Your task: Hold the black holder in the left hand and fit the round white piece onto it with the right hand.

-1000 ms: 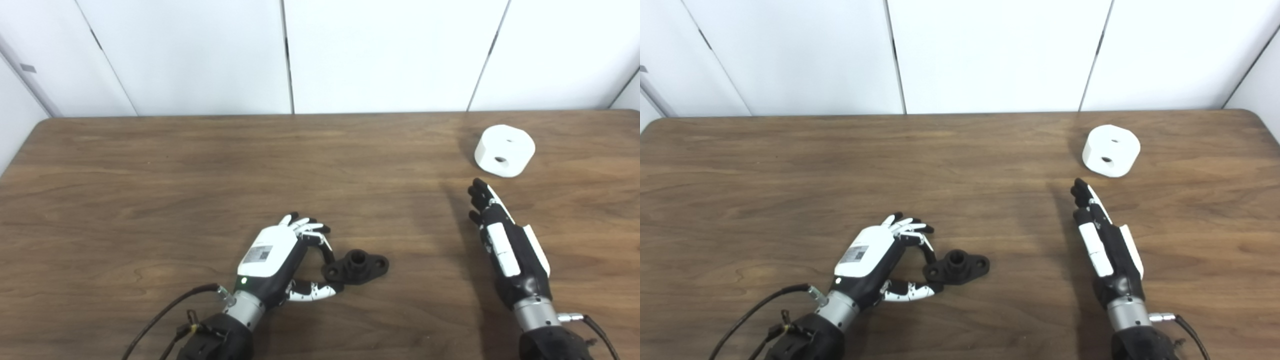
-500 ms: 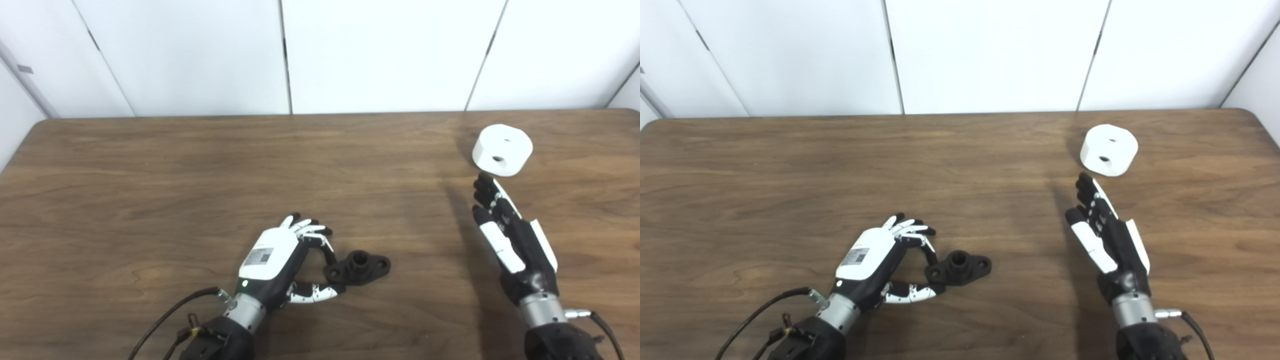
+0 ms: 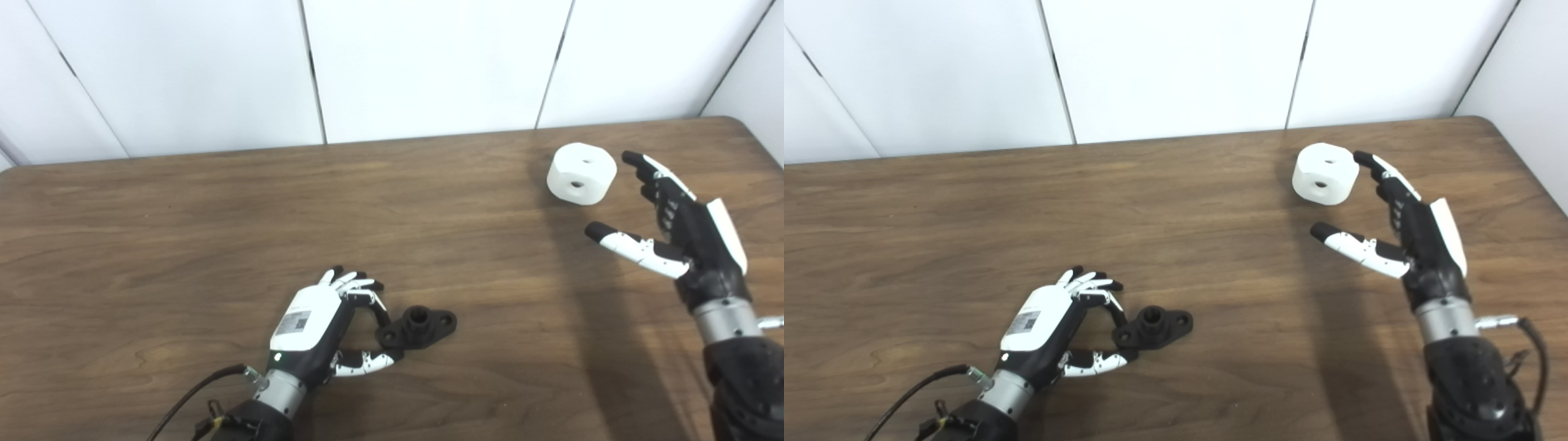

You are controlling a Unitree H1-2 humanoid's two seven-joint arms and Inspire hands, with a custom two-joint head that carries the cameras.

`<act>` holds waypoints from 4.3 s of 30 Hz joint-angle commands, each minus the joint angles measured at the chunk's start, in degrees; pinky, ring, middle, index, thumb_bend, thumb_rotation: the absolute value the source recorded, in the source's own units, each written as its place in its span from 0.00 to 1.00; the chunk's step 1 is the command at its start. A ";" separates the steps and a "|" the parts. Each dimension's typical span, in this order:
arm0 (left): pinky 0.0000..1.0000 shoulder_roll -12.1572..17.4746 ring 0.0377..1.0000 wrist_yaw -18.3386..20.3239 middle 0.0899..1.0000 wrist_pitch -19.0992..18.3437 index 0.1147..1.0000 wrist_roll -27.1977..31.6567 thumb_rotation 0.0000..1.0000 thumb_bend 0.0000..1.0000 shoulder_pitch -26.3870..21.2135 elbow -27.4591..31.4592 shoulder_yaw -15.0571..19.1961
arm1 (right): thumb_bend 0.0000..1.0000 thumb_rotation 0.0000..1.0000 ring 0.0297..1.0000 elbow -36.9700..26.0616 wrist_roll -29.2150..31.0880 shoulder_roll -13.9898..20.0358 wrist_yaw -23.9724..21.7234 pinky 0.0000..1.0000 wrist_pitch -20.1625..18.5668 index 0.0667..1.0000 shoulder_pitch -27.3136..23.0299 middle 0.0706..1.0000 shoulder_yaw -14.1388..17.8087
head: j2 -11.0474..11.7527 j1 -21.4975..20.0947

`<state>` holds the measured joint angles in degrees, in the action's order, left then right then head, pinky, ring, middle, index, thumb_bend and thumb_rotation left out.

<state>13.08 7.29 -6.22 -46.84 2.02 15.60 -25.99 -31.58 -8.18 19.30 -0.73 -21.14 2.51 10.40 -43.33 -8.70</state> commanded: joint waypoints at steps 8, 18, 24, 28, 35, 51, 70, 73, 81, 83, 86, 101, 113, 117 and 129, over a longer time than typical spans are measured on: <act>1.00 -0.20 0.89 1.26 0.80 0.10 0.42 -1.02 0.06 0.52 1.21 -0.44 0.19 | 0.81 0.26 0.97 0.61 -9.71 10.71 -4.33 0.94 -1.99 0.84 -8.36 0.95 -1.26 | 1.25 -1.04; 0.99 -0.52 0.90 1.77 0.80 0.22 0.42 -0.76 0.06 0.52 1.55 -0.40 0.16 | 0.90 0.27 1.00 8.38 -21.87 16.80 -13.50 0.96 -5.77 0.83 -19.46 0.99 -5.49 | 1.86 -0.81; 0.98 -0.49 0.90 1.77 0.80 0.40 0.42 -0.50 0.06 0.52 2.23 0.24 0.18 | 0.94 0.26 1.00 16.79 -29.36 16.57 -22.84 0.90 -5.77 0.82 -26.95 1.00 -7.96 | 2.18 -2.46; 0.97 -0.35 0.90 1.84 0.80 0.49 0.42 -0.37 0.06 0.52 2.47 0.46 0.42 | 0.96 0.29 1.00 21.88 -34.23 16.14 -26.37 0.91 -5.77 0.81 -30.49 0.99 -9.93 | 2.24 -3.67; 0.97 0.35 0.89 2.56 0.80 0.63 0.42 -0.14 0.06 0.52 2.85 1.26 0.85 | 0.97 0.30 1.00 28.22 -37.85 15.67 -29.26 0.92 -5.77 0.80 -34.45 0.99 -11.77 | 3.69 -7.90; 0.95 1.21 0.88 3.37 0.80 2.08 0.42 0.07 0.06 0.52 3.35 1.77 2.46 | 1.00 0.31 1.00 31.14 -43.99 13.15 -37.13 0.90 -5.77 0.80 -37.40 1.00 -10.15 | 4.55 -11.80; 0.96 0.45 0.89 3.65 0.80 1.83 0.42 -0.33 0.06 0.52 3.65 2.01 2.49 | 1.00 0.32 1.00 35.35 -46.99 12.39 -39.11 0.91 -5.76 0.79 -38.65 1.00 -12.58 | 4.33 -10.43; 0.96 0.28 0.89 3.91 0.80 1.55 0.42 -0.50 0.06 0.52 3.64 2.25 2.48 | 1.00 0.33 1.00 36.32 -46.61 12.52 -37.91 0.90 -5.73 0.79 -38.92 1.00 -13.58 | 4.23 -10.49; 0.96 -0.01 0.89 3.87 0.80 1.86 0.42 -1.14 0.06 0.52 3.63 2.40 2.33 | 0.99 0.36 1.00 38.01 -45.97 11.72 -35.51 0.91 -5.75 0.79 -39.45 1.00 -13.64 | 3.86 -10.30; 0.95 -0.08 0.89 3.94 0.80 1.87 0.42 -1.38 0.06 0.52 3.59 2.46 2.23 | 0.99 0.36 1.00 38.16 -45.42 11.93 -34.93 0.91 -5.71 0.79 -39.46 1.00 -13.88 | 3.72 -10.18; 0.96 -0.37 0.89 4.28 0.80 1.42 0.42 -1.48 0.06 0.52 3.64 2.73 2.24 | 0.98 0.36 1.00 38.40 -44.75 12.32 -34.14 0.90 -5.68 0.78 -39.46 1.00 -14.36 | 3.56 -10.02; 0.96 -0.91 0.89 5.49 0.80 0.53 0.42 -2.42 0.06 0.52 3.66 3.89 2.14 | 0.94 0.29 1.00 37.59 -41.97 14.30 -28.00 0.84 -5.38 0.70 -39.45 0.95 -16.30 | 2.71 -9.51; 0.96 -1.22 0.89 5.93 0.80 0.17 0.42 -2.72 0.06 0.52 3.63 4.32 2.17 | 0.94 0.27 0.98 37.96 -40.46 15.99 -25.54 0.82 -4.49 0.67 -39.22 0.92 -18.10 | 2.16 -9.32; 0.96 -1.19 0.89 5.92 0.80 0.28 0.42 -2.56 0.06 0.52 3.59 4.37 2.17 | 0.94 0.26 0.98 38.05 -39.88 16.26 -25.97 0.83 -5.06 0.67 -39.22 0.92 -18.31 | 2.02 -9.20; 0.96 -1.36 0.89 6.26 0.80 0.03 0.42 -2.71 0.06 0.52 3.42 4.59 2.10 | 0.95 0.25 0.98 38.55 -40.10 17.20 -26.50 0.84 -5.49 0.67 -38.93 0.92 -19.67 | 1.86 -8.95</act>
<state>11.52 12.10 -6.10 -49.02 5.04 19.72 -23.38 8.17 -47.97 34.84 -28.08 -26.63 -33.67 -9.40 -41.40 -17.58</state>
